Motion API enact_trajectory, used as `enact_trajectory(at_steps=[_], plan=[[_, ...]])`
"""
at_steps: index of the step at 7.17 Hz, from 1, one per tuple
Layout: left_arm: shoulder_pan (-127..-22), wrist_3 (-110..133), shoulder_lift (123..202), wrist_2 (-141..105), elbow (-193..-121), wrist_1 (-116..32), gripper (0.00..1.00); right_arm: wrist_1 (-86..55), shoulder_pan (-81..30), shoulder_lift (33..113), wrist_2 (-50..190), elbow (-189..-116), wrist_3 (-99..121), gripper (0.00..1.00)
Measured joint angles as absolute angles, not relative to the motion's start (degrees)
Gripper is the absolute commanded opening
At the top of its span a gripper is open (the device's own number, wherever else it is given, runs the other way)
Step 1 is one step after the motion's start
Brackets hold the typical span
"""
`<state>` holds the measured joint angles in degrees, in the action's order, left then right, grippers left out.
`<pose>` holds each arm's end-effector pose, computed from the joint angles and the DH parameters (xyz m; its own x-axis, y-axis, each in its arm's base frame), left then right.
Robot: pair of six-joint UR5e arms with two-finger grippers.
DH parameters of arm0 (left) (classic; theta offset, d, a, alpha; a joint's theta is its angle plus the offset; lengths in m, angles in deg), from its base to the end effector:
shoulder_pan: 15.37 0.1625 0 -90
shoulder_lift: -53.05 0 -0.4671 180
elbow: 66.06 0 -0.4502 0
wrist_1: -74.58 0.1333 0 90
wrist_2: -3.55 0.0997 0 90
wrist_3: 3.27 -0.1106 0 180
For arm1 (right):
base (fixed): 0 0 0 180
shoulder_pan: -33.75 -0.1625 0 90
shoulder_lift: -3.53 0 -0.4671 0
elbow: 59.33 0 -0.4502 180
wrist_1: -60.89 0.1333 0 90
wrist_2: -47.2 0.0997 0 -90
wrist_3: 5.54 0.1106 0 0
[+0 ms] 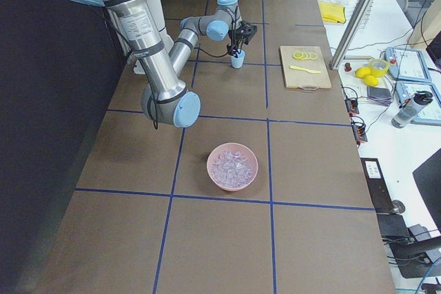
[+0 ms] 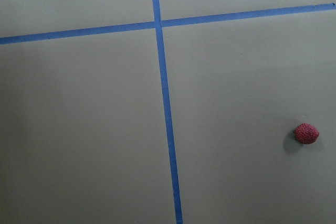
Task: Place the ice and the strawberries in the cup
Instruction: 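Move the right gripper back over the pink bowl of ice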
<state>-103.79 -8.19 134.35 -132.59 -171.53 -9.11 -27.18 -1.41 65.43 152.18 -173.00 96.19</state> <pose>-0.0404 -0.4780 0.6470 0.6876 0.1105 -0.7177 -0.0869 0.9938 0.0698 -0.4660 -0.4563 0.2038 0.3954 0.5187 0.7580 -0.4763 0.8214 -0.3137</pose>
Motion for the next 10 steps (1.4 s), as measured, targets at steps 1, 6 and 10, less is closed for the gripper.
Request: enact_trajectory(at_steps=[1,6,10], plan=[[-103.8,-8.2,134.4,-132.6,-171.5,-9.1,1.0,-27.2,-5.3,70.3,156.6,-176.2,90.4,0.99],[-103.8,-8.2,133.3,-132.7,-171.8,-9.2,1.0,-26.5,-27.2,93.9,172.0,-180.0,39.0,0.99],[-103.8,-8.3,132.9,-134.0,-171.8,-9.2,1.0,-26.6,-40.2,99.0,176.8,-168.3,-2.5,0.99]])
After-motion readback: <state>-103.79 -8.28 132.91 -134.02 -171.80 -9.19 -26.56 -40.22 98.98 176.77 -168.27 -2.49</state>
